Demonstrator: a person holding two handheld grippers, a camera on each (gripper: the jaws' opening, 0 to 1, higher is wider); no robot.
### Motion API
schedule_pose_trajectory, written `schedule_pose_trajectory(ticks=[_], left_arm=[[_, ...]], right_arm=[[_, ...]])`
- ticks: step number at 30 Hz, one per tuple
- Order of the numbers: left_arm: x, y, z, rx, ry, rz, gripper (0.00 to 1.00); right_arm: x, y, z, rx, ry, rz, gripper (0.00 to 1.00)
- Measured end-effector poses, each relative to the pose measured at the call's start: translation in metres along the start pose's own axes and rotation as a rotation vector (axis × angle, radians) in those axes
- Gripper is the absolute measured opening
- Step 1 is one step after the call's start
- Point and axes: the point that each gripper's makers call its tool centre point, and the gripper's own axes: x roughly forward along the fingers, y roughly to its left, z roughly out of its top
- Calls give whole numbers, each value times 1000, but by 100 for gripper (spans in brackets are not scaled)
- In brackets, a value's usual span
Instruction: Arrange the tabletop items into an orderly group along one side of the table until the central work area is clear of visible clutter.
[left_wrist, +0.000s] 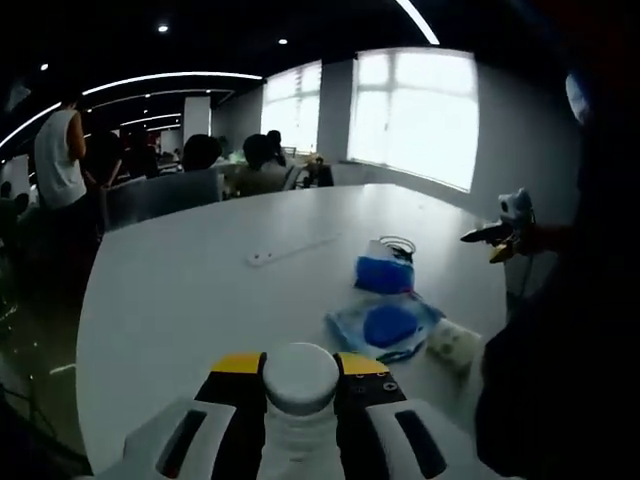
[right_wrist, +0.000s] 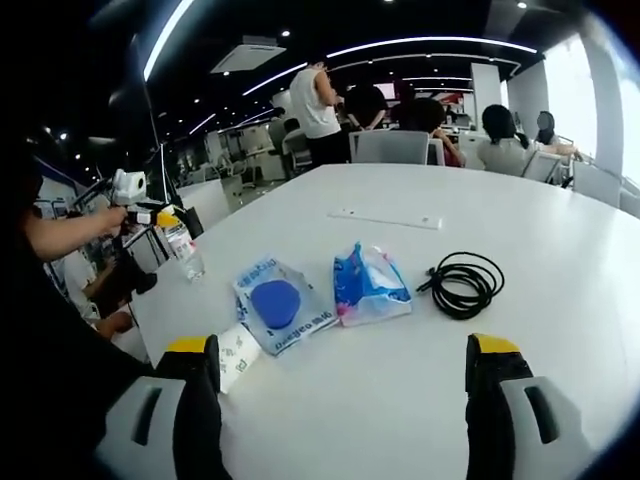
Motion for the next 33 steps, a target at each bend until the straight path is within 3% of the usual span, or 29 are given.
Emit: schedule_pose_trajectory(ticks=[8,13,26,33], left_arm=[[25,-9,29,-13,-30,-9,22],[39,-36,51,-10,-32,-17,22],[75,-56,77,-4,-27,-28,22],[92,-51,86,-9,-28,-20,22]], right_arm=[[1,-3,5,1,-15,-4,99],[1,-6,6,9,-20,-11,99],[-3,-12,5,25,-31,-34,99],[-6,-14,3,32,-33,-44,99]])
